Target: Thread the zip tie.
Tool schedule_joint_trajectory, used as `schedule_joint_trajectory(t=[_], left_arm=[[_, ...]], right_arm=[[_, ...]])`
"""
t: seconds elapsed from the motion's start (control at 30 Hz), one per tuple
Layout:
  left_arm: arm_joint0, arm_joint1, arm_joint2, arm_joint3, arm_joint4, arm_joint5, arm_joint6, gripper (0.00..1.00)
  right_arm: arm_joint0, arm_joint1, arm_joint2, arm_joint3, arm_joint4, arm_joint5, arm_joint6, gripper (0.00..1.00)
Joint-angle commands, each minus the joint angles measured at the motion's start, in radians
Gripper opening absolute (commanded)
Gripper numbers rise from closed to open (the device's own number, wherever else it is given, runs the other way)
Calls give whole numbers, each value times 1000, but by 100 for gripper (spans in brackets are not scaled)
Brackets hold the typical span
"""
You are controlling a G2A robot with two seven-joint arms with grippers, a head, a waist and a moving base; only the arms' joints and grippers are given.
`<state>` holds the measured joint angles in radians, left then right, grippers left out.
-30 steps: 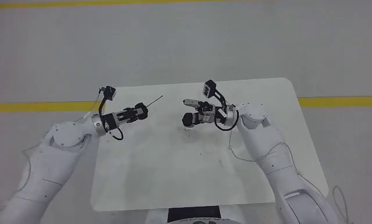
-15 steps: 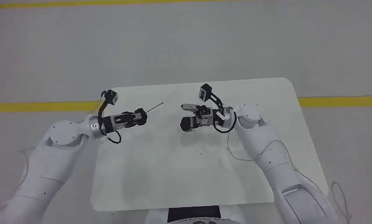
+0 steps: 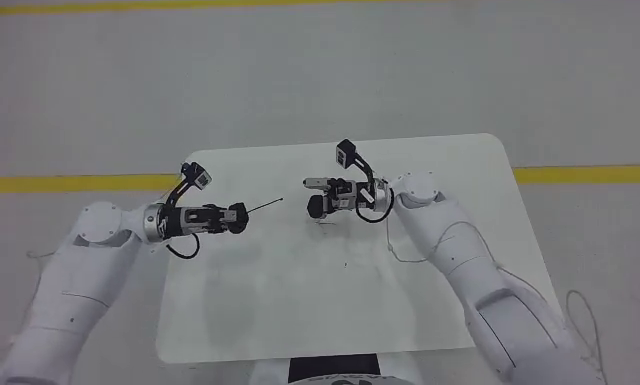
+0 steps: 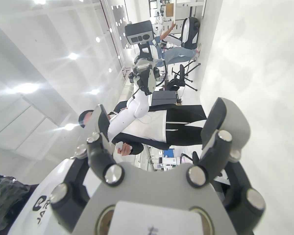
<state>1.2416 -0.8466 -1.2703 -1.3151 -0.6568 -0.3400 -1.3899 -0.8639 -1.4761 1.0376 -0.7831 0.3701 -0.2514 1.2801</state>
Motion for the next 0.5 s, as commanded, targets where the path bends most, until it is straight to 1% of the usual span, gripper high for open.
schedule_joint_trajectory(t=[0.0, 0.07, 0.1, 0.2, 0.27, 0.33, 0.37, 0.4, 0.47], left_arm=[[0, 0, 0, 0, 0, 0, 0, 0], [1, 0, 1, -2, 0, 1, 6, 0], [3, -1, 7, -14, 4, 0, 12, 0], [-3, 2, 19, -28, 39, 2, 0, 0], [-7, 5, 29, -28, 54, 4, 0, 0], [-17, 6, 41, -17, 65, 4, 0, 0], [-24, 6, 43, -18, 69, 0, 0, 0], [-28, 5, 43, -16, 73, 0, 4, 0], [-28, 5, 43, -16, 73, 0, 4, 0]], right_arm=[[-1, 0, 1, -1, 0, 2, 1, 100], [-1, 0, 1, -1, 0, 2, 1, 100], [-11, 0, -1, -11, 0, 6, -18, 100], [-32, 2, -1, -48, 15, 12, -32, 100], [-34, 2, -5, -61, 18, 12, -39, 100], [-35, 1, -11, -69, 22, 5, -48, 100], [-32, 2, -15, -74, 2, -7, -60, 100], [-32, 2, -15, -74, 2, -7, -60, 100], [-32, 2, -15, -74, 2, -7, -60, 100]])
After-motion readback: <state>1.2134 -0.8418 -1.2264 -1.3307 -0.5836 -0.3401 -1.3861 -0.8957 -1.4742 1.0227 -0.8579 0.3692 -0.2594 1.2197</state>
